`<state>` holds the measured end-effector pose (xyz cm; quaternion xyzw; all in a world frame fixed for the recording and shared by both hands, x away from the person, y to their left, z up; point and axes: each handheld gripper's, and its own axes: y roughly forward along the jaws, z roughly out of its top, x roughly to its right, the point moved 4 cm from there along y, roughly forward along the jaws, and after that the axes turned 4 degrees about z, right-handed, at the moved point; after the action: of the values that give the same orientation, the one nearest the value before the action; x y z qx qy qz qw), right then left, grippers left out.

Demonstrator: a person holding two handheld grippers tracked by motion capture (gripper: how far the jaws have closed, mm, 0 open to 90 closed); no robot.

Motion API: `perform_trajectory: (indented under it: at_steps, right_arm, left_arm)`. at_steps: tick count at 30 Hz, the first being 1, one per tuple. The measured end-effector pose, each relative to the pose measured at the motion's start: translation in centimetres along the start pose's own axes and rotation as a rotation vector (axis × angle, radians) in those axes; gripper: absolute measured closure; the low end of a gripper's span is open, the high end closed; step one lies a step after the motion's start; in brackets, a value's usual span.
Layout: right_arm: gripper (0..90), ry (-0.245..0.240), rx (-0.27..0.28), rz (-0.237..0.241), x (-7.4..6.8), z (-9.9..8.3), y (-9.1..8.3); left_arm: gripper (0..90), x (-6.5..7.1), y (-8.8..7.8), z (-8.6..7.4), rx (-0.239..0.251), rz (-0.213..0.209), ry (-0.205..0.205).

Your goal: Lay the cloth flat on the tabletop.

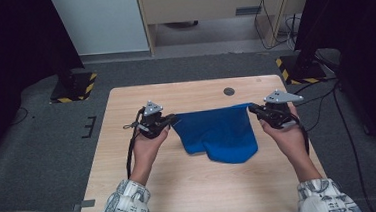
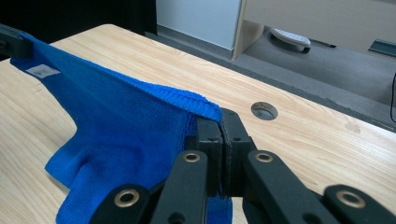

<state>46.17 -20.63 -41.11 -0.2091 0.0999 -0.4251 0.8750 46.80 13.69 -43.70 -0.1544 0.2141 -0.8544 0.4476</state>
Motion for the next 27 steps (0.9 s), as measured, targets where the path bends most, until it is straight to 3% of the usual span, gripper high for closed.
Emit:
perform_trajectory:
  at_steps: [17, 27]
  right_arm:
    - [88.7, -0.005, 0.052, 0.003, -0.7, 0.9, -2.1]
    - [88.7, -0.010, 0.077, 0.010, -1.4, 1.3, -3.0]
  left_arm:
    - [87.0, 1.2, -3.0, 1.8, 0.080, -0.005, 0.024]
    - [87.0, 1.5, -4.4, 2.3, 0.098, -0.007, 0.036]
